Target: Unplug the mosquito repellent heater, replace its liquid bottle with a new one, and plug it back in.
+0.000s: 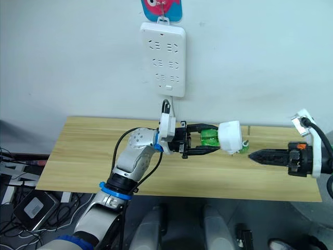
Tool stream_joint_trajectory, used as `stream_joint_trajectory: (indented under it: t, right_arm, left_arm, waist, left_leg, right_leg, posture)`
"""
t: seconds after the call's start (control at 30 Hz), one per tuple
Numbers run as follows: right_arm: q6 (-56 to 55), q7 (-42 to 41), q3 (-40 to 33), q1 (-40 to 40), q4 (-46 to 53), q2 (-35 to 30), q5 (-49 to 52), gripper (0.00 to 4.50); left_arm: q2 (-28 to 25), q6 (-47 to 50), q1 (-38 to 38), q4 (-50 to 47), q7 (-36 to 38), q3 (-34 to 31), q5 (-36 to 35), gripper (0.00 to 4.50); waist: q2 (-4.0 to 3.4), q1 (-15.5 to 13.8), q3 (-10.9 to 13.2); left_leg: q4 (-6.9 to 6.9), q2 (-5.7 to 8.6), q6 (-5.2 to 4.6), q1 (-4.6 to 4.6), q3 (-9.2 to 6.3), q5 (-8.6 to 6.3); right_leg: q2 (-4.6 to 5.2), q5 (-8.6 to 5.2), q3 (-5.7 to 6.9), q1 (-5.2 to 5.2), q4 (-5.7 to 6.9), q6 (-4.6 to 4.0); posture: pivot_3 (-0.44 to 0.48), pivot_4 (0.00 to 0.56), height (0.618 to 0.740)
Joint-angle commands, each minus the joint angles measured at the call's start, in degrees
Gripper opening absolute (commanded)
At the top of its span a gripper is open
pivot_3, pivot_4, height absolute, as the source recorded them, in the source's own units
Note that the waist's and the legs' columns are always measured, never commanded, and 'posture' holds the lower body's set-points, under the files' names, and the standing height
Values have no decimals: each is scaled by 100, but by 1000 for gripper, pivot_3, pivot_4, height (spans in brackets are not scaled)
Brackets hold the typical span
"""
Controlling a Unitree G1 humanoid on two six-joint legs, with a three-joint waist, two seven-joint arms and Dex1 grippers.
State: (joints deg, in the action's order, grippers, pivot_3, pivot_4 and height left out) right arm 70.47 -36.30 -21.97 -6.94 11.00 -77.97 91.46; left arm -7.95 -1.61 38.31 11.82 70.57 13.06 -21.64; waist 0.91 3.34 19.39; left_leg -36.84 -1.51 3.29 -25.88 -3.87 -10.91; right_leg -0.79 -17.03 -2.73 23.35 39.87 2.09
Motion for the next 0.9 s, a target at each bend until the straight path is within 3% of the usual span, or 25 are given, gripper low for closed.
stream_joint_trajectory:
  t: [0.03, 0.2, 0.37, 0.53, 0.67, 0.9]
  right_arm:
    - [-207, -251, 166, -408, -232, 228, -660, 50]
    - [-347, 20, 778, -1024, -135, 979, -1485, 50]
    - [-51, 324, 776, -1303, -38, 1540, -1350, 50]
    - [293, 837, 457, -944, 596, 1549, 362, 50]
    - [-191, 1474, 484, -544, 1178, 1211, 1917, 50]
    - [-693, 1235, 543, -693, 1302, 993, 2154, 50]
  left_arm:
    - [-14, 31, 122, -173, 106, -75, -168, 2265]
    - [-37, 242, 129, -308, 152, -43, -277, 2265]
    - [-26, 339, 144, -370, 124, -51, -276, 2265]
    - [-36, 407, 180, -246, -14, -111, -207, 2265]
    - [-20, 407, 241, -115, -67, -127, -186, 2265]
    - [-36, 211, 319, 129, 45, -104, -51, 2265]
  waist:
    - [0, 11, 0]
    - [0, 15, 0]
    - [0, 5, 0]
    - [0, -3, 0]
    - [1, -3, 1]
    - [1, 11, 1]
  left_leg:
    - [-1, 0, 0, 0, 1, 0]
    - [-2, 0, 0, 2, 1, 0]
    - [1, 0, 0, 0, -1, 0]
    - [1, -1, 0, -1, -3, 0]
    - [0, 1, 0, -3, -4, 0]
    - [-5, 1, 0, -1, -2, 0]
  right_leg:
    - [0, 0, -1, 0, 0, 0]
    - [-3, 0, -2, 0, 2, 0]
    - [0, 12, -1, 1, 2, -20]
    - [1, 12, 0, 1, 3, -20]
    - [1, 13, 1, 0, 4, -22]
    - [-2, 2, 0, -2, 3, 2]
  posture:
    - [-113, 320, 740]
    - [-113, 320, 740]
    - [-102, 324, 740]
    - [-105, 327, 740]
    - [-113, 330, 740]
    - [-128, 330, 740]
